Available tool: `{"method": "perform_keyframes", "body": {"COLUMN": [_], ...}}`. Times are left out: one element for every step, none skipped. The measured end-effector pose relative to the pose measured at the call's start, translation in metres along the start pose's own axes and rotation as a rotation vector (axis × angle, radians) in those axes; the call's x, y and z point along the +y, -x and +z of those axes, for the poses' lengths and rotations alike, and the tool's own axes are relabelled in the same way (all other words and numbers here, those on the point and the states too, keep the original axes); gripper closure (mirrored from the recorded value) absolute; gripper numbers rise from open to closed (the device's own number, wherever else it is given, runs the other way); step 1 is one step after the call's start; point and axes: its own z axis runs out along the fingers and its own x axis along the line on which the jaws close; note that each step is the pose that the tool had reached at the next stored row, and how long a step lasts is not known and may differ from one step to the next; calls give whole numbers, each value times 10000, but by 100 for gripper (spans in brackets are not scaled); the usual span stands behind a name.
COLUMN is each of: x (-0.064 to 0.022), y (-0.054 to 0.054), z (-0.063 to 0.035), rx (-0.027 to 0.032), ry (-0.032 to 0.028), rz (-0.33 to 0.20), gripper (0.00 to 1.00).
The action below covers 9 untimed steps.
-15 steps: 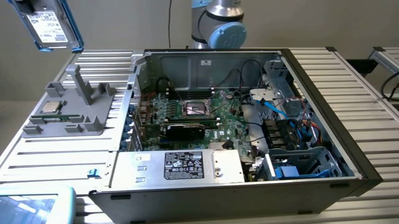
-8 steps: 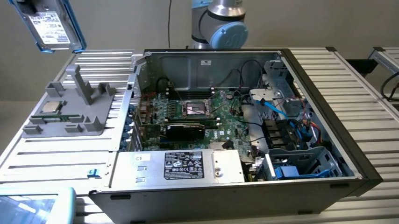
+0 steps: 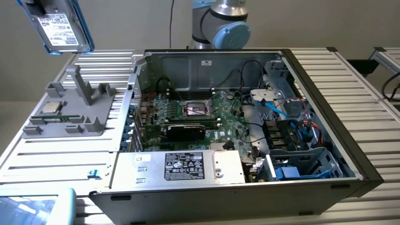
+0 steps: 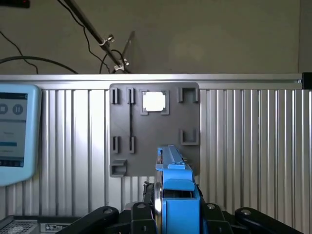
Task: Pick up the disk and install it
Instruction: 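Pick up the disk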
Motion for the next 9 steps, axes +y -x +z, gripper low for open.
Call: {"method": "perform_keyframes", "body": {"x": [-13,-27,-47,-69,-94,-121,-149,-177,-206], "y": [-24,-51,-83,-117,-149,-178,-206,-231,-255], "z": [0,-1,-3,-7,-17,-34,-54,-77,-104], "rx": [-1,0,-2,-3,-3,-5,-10,-15,-17], "ry": [0,1,-1,-1,1,2,1,0,2], "rz": [0,-1,-1,0,0,-1,-2,-1,0], "gripper": [63,63,63,63,63,63,63,63,63]}}
